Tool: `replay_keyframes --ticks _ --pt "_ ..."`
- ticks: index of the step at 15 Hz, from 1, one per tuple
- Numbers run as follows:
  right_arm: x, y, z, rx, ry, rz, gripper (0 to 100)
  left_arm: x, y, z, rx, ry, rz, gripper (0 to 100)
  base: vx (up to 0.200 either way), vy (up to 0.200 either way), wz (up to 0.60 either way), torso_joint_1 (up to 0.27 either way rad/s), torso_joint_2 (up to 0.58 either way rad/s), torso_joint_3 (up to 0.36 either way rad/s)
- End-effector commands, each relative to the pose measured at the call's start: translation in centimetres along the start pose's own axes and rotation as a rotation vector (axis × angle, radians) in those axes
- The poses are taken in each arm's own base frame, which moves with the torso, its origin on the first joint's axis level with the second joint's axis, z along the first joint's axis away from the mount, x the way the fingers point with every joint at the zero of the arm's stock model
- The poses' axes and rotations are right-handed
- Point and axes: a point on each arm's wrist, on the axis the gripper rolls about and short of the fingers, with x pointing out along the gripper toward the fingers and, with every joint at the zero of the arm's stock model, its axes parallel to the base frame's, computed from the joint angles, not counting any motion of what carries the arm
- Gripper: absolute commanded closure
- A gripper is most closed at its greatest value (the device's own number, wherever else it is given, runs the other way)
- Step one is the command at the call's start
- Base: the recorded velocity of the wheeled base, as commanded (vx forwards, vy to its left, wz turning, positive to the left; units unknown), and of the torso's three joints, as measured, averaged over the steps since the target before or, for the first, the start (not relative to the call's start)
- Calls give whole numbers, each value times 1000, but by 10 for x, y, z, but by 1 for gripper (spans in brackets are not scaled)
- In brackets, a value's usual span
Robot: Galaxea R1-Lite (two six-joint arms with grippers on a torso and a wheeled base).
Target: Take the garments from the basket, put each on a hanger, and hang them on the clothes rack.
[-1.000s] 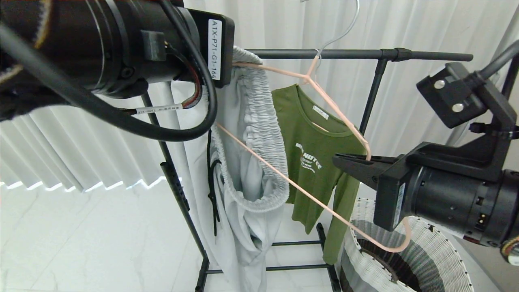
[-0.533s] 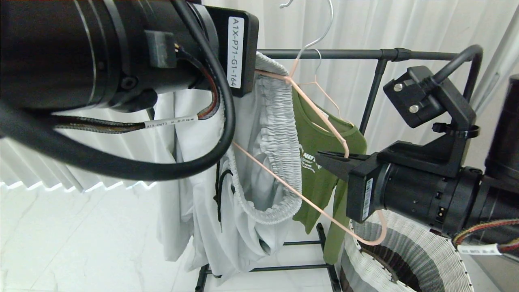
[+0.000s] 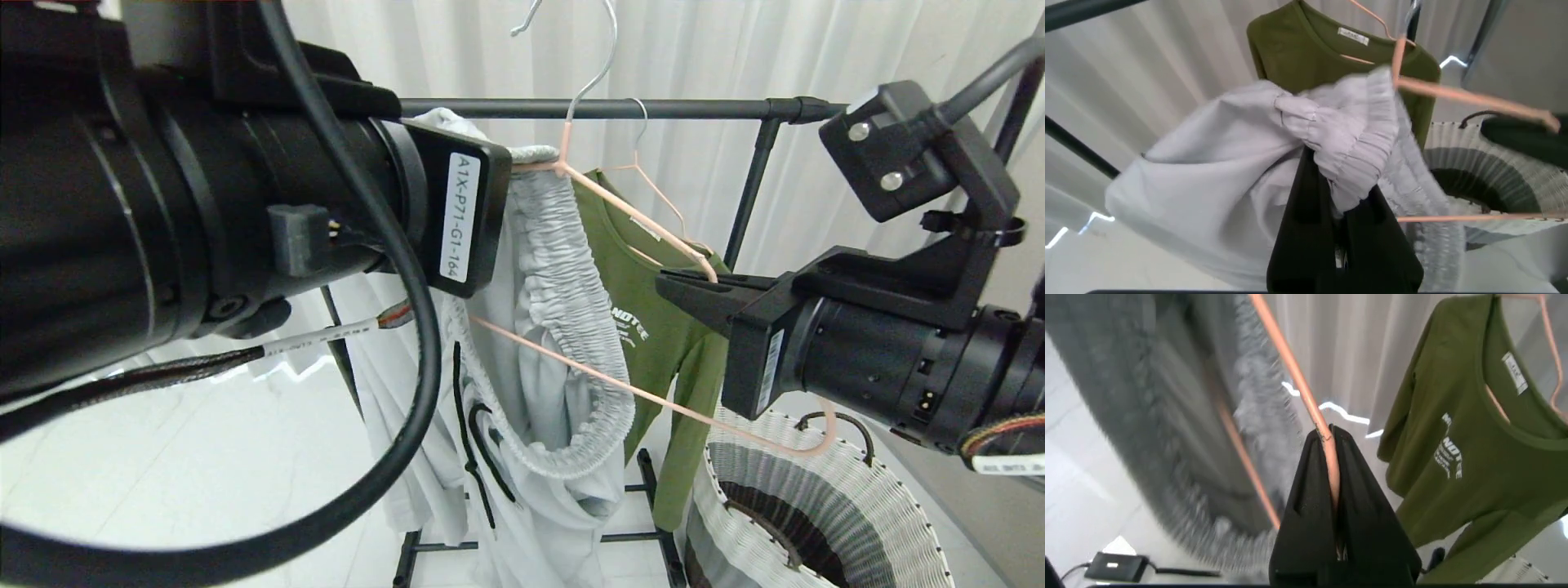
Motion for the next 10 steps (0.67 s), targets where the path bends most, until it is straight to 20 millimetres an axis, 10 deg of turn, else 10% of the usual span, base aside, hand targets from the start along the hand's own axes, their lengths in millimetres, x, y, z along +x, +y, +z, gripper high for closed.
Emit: replay_keyframes --ticks 1,10 --pt "-4 -1 5 10 -34 -2 100 -10 6 -6 -1 -3 -4 100 0 0 0 0 0 0" --pt "1 0 14 -28 -146 -28 100 -9 -4 -18 29 5 -32 100 0 0 0 0 0 0"
